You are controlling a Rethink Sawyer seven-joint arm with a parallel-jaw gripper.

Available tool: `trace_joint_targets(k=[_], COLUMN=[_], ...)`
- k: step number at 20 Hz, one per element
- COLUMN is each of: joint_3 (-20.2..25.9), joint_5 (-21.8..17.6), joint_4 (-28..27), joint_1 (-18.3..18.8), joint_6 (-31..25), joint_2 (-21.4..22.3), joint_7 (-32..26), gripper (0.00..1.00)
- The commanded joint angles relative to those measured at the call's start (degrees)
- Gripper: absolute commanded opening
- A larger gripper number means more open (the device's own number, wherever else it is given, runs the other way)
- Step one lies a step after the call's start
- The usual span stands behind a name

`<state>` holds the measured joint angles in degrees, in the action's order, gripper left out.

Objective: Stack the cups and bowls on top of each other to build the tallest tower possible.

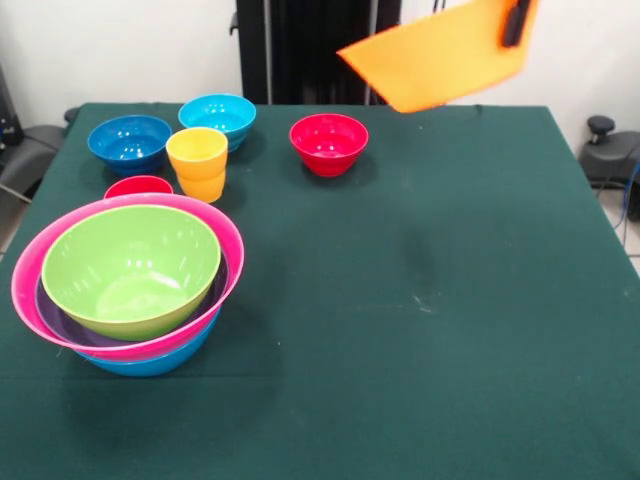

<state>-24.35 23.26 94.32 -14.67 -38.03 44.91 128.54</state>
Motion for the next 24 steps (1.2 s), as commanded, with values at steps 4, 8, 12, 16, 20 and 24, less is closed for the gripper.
trace_joint_targets(k=[4, 8, 12, 16, 20, 24], joint_3=[11.34, 16.37, 20.98, 25.48, 28.92, 31.68], joint_5=[-9.67, -10.93, -13.28, -15.16, -17.06, -18.44], joint_4=[-7.61, -7.79, -9.35, -9.47, -9.67, -9.84], joint_1=[11.14, 16.71, 21.82, 26.14, 29.22, 31.37], joint_6=[-13.19, -12.45, -12.12, -11.28, -10.32, -9.13], joint_2=[3.62, 3.18, 1.89, 0.99, 0.04, -1.19], joint_7=[-16.81, -20.52, -23.63, -26.41, -27.92, -28.76], gripper=[0.00, 0.00, 0.00, 0.00, 0.00, 0.00])
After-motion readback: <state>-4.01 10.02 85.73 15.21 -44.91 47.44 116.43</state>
